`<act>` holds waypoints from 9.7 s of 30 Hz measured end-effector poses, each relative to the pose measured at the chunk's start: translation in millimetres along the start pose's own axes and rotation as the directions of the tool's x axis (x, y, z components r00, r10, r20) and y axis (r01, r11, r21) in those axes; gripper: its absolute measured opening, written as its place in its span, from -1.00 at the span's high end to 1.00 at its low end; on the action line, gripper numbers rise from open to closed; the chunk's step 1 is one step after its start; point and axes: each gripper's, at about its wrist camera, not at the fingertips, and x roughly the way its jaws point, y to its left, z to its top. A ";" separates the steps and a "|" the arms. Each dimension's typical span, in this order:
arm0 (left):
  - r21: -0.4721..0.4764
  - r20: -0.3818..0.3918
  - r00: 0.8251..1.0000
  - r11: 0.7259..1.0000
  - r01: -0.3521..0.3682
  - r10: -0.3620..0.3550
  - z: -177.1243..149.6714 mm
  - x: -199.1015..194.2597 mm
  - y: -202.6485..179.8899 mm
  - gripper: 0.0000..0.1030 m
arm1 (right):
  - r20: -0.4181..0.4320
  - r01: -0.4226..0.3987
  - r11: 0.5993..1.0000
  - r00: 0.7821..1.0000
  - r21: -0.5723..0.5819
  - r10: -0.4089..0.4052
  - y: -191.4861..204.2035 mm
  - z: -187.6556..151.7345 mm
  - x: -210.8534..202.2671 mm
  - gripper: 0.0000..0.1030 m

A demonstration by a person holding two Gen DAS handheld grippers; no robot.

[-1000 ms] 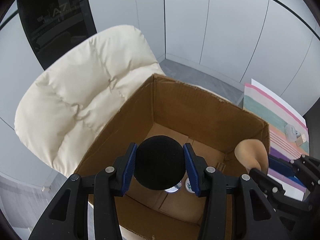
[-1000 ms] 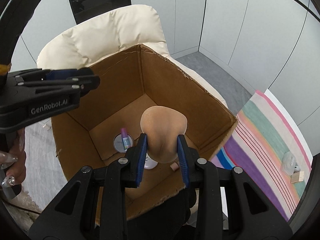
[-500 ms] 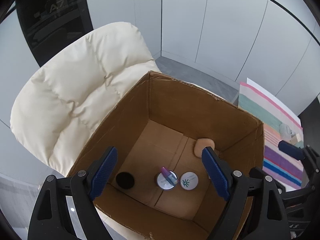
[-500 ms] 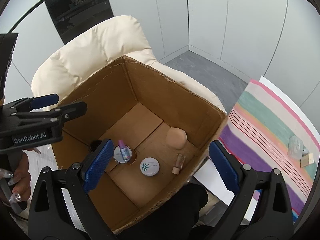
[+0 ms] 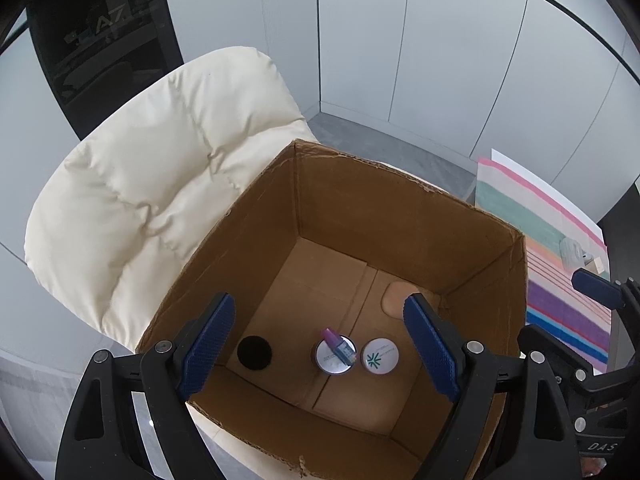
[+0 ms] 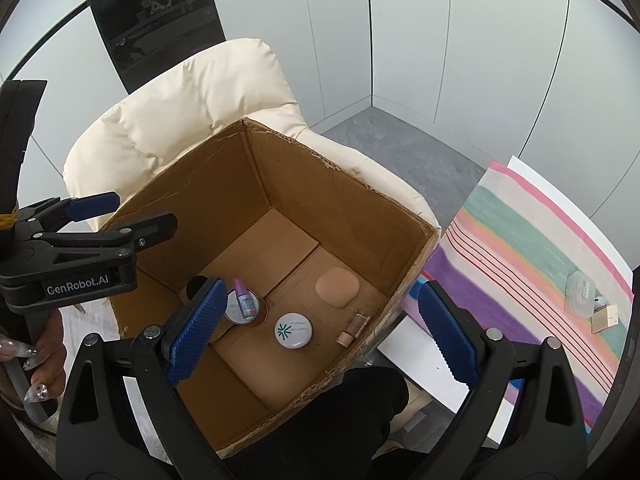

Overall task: Organize objects
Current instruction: 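Move both tools back from the box to the cloth, then grasp the clear plastic box with the left tool while the right tool grasps the beige cube box, then lift the clear box and beige box and carry both toward the cardboard box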

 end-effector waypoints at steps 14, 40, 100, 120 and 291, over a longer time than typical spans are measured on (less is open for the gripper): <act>0.015 -0.009 1.000 1.000 0.010 -0.010 -20.5 -19.5 -11.2 -0.70 | -0.034 0.037 0.999 0.999 0.012 -0.037 0.3 -25.2 -29.7 -0.90; -0.001 -0.006 0.997 0.997 0.075 -0.075 -119.6 -84.6 -27.3 -0.70 | -0.015 0.023 0.999 1.000 0.027 -0.023 12.9 -111.2 -104.9 -0.90; 0.521 -0.166 0.921 0.761 0.386 -0.354 -105.5 -74.4 -356.8 -0.70 | -0.072 0.398 0.712 0.894 0.578 -0.442 -260.5 -263.6 -222.5 -0.90; 0.552 -0.218 0.926 0.743 0.378 -0.308 -25.8 31.9 -477.3 -0.70 | -0.131 0.401 0.691 0.903 0.602 -0.410 -407.1 -239.7 -131.9 -0.90; 0.546 -0.013 0.924 0.771 0.327 -0.382 -118.2 -187.8 -323.4 0.22 | 0.106 0.358 0.811 0.886 0.463 -0.452 -180.8 -254.6 -326.8 -0.11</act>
